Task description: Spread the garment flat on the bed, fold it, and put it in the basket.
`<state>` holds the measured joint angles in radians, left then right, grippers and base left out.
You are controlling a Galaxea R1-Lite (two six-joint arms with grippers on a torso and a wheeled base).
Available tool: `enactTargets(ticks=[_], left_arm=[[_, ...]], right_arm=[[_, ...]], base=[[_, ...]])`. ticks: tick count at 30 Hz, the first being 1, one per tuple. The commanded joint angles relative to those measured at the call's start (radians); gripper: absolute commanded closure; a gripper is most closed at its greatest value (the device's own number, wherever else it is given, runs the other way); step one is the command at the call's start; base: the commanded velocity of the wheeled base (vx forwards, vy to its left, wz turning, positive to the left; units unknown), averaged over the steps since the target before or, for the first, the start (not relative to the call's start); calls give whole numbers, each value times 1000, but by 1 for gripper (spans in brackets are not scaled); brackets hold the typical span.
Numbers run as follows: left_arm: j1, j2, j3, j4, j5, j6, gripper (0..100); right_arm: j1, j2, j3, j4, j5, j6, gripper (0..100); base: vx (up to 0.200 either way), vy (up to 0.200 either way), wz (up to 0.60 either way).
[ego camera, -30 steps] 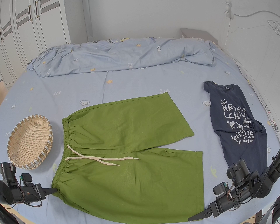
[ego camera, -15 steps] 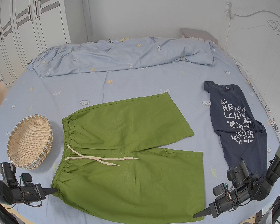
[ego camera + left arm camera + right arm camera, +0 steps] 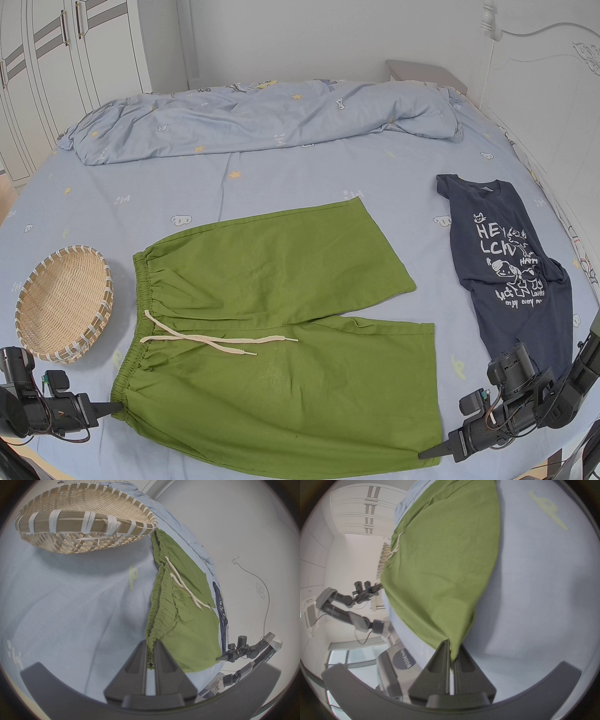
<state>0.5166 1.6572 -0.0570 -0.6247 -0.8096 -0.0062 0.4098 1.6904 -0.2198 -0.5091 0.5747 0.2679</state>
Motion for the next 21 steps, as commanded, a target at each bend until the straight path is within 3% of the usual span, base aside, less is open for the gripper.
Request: enactTargets(ticks=[1, 2, 5, 10, 13, 17, 21], left_arm=[[-4, -24, -29, -1, 43, 29, 100], [-7, -40, -49, 3, 56, 28, 100], [-10, -103, -75, 37, 72, 22, 100], [-24, -333, -89, 290, 72, 26, 100], [-24, -402, -119, 385, 72, 23, 100], [-30, -459, -277, 629, 72, -9, 100], [-46, -450, -397, 744, 69, -14, 100]], right_arm=[[-8, -74, -64, -3, -197, 31, 100], [-11, -101, -92, -3, -243, 44, 100], [-23, -190, -151, 21, -254, 57, 100], [-3, -383, -280, 357, -251, 47, 100], [7, -440, -308, 417, -248, 44, 100], [-6, -479, -400, 478, -242, 47, 100], [-20, -474, -523, 571, -243, 45, 100]], base=[[0, 0, 0], [0, 0, 0], [0, 0, 0], [0, 0, 0], [0, 0, 0], [0, 0, 0], [0, 0, 0]])
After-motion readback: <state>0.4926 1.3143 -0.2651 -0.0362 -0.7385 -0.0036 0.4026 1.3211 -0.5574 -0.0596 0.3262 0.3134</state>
